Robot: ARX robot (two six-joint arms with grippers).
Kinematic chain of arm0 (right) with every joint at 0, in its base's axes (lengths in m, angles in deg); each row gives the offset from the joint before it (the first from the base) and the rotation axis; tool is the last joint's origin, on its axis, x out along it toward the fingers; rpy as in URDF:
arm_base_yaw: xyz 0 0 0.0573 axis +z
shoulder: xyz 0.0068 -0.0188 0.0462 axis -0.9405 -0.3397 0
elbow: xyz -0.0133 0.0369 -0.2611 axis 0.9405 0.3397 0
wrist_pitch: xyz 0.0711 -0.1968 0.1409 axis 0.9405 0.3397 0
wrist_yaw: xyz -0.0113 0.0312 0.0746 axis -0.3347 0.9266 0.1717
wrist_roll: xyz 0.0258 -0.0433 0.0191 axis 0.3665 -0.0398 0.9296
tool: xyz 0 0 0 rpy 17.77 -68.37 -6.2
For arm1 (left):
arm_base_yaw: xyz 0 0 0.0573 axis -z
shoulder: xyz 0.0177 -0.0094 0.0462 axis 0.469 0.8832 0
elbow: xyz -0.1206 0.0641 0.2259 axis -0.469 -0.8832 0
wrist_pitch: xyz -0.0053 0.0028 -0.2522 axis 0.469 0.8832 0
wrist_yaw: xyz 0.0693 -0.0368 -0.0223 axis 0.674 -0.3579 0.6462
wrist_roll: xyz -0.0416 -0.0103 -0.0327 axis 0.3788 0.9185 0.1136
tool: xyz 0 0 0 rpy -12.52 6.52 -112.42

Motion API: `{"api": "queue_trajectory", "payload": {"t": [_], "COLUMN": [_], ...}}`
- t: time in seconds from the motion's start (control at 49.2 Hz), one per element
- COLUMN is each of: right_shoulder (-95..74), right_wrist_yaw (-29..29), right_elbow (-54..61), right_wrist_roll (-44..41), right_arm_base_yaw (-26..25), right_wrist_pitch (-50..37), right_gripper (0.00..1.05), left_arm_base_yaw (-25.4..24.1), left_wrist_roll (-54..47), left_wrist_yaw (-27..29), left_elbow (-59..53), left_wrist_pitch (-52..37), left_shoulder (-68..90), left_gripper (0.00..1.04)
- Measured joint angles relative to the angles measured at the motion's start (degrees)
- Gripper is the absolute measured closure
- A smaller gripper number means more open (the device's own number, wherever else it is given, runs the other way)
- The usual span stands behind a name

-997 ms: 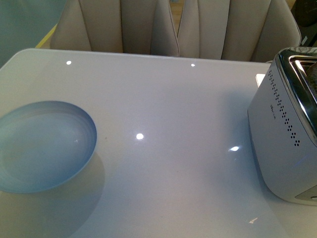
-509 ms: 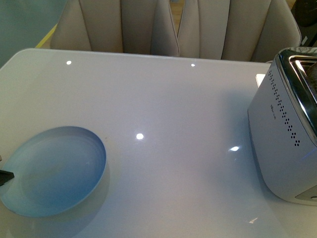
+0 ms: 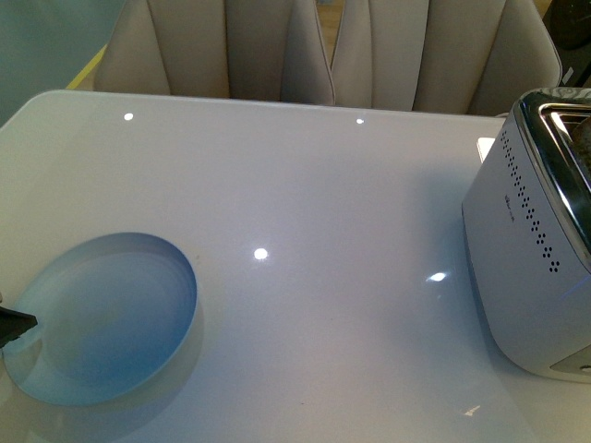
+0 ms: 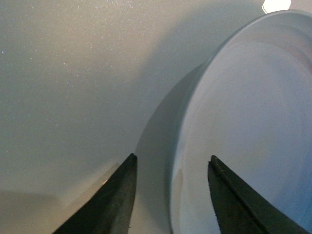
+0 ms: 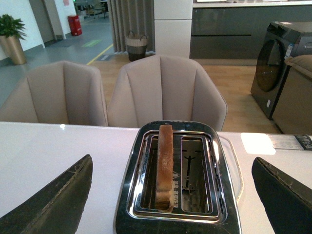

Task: Left arm holds plate, right arm toasts bread

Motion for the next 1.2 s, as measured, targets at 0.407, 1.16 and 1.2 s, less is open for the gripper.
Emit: {"api": "queue_trajectory", "payload": {"t": [0.407,1.16,1.2], "right_shoulder": [0.0,0.0,0.0], "right_wrist_yaw": [0.0,0.0,0.0], "right_elbow": [0.0,0.0,0.0], "right_wrist_roll": [0.0,0.0,0.0], "right_arm_base_yaw": [0.0,0.0,0.0], "right_wrist_pitch": [0.0,0.0,0.0], "right_gripper": [0.09,0.09,0.09], "left_arm_base_yaw": [0.0,16.3,19.1], "left_wrist_roll": [4.3,10.4,4.2], "left_wrist_yaw": [1.1,21.2,25.3], "left_elbow": [-4.2,-19.7,-21.3], "left_wrist_pitch": [-1.2,-11.4,-12.7], "left_shoulder": [-10.1,-63.2,-67.3], "left_gripper": [0.06,0.28,0.37]}}
